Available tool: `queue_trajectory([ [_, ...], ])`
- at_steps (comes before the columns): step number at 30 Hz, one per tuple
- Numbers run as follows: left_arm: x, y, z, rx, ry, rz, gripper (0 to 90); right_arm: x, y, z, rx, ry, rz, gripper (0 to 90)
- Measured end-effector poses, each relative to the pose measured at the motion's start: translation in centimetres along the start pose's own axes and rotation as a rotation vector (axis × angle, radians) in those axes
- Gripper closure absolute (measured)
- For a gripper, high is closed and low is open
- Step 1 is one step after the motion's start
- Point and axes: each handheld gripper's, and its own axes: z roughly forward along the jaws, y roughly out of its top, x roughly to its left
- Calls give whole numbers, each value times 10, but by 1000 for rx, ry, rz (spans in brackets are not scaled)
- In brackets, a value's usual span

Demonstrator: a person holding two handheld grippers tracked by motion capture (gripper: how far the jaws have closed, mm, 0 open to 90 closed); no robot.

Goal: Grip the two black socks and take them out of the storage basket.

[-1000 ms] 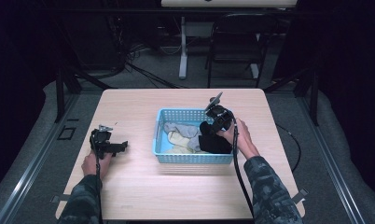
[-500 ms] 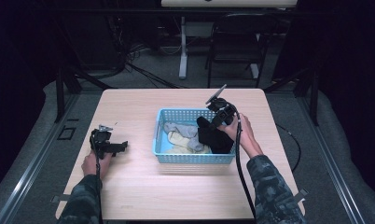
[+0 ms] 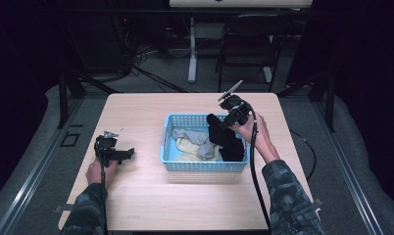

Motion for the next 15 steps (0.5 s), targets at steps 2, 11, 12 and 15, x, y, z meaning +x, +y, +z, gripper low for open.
queue_trajectory([
  [2,0,0,0,0,0,0,3,0,0,-1,-11,2,6,819],
  [11,0,0,0,0,0,1,3,0,7,-19,-40,-3,-1,818],
  [12,0,0,0,0,0,2,3,0,7,-19,-40,-3,-1,818],
  [15,0,0,0,0,0,0,3,0,8,-25,-46,-4,-4,819],
])
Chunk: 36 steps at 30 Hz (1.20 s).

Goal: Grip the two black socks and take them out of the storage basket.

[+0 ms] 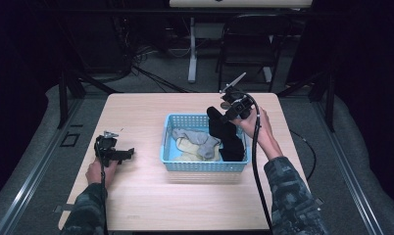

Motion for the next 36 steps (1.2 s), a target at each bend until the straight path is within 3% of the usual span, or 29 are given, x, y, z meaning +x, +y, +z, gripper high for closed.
queue_trajectory([
  [19,0,0,0,0,0,0,3,-5,1,-40,-67,-31,10,819],
  [36,0,0,0,0,0,2,3,-32,-20,-70,-102,-75,73,819],
])
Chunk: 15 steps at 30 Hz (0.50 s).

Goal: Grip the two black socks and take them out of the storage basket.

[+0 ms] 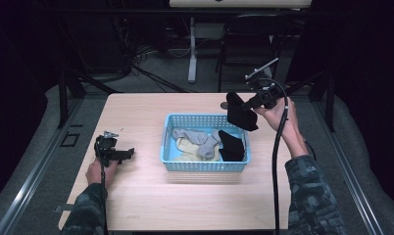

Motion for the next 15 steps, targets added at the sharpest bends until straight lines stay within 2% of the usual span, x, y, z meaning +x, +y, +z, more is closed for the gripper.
queue_trajectory([
  [5,0,0,0,0,0,-1,3,-17,-13,-9,13,-34,34,819],
  [7,0,0,0,0,0,-1,3,-20,-15,-10,-1,-38,48,819],
  [15,0,0,0,0,0,-2,3,-42,-33,-17,19,-87,101,818],
])
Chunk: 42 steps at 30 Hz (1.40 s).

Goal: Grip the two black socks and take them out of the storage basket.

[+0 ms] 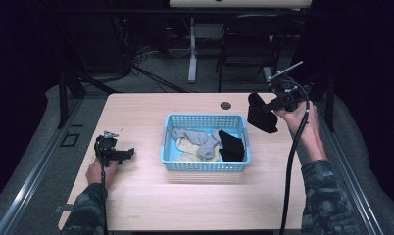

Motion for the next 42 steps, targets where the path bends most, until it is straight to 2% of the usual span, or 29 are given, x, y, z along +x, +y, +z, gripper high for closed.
queue_trajectory([
  [7,0,0,0,0,0,0,3,-24,-22,12,55,-39,67,819],
  [12,0,0,0,0,0,0,3,-40,-37,31,102,-26,119,819],
  [16,0,0,0,0,0,0,3,-49,-50,52,142,6,162,818],
  [20,0,0,0,0,0,0,3,-52,-59,72,189,36,185,818],
  [21,0,0,0,0,0,1,3,-52,-63,78,184,41,204,817],
  [22,0,0,0,0,0,0,3,-54,-68,89,209,58,211,816],
  [23,0,0,0,0,0,0,3,-54,-68,89,209,58,211,816],
  [26,0,0,0,0,0,0,3,-54,-77,104,230,61,233,813],
  [31,0,0,0,0,0,0,3,-57,-83,114,251,60,247,788],
  [35,0,0,0,0,0,0,3,-58,-86,114,250,51,255,665],
  [38,0,0,0,0,0,0,3,-59,-85,107,239,48,245,513],
  [39,0,0,0,0,0,0,3,-57,-86,106,218,32,255,468],
  [42,0,0,0,0,0,1,3,-54,-81,95,196,31,236,337],
])
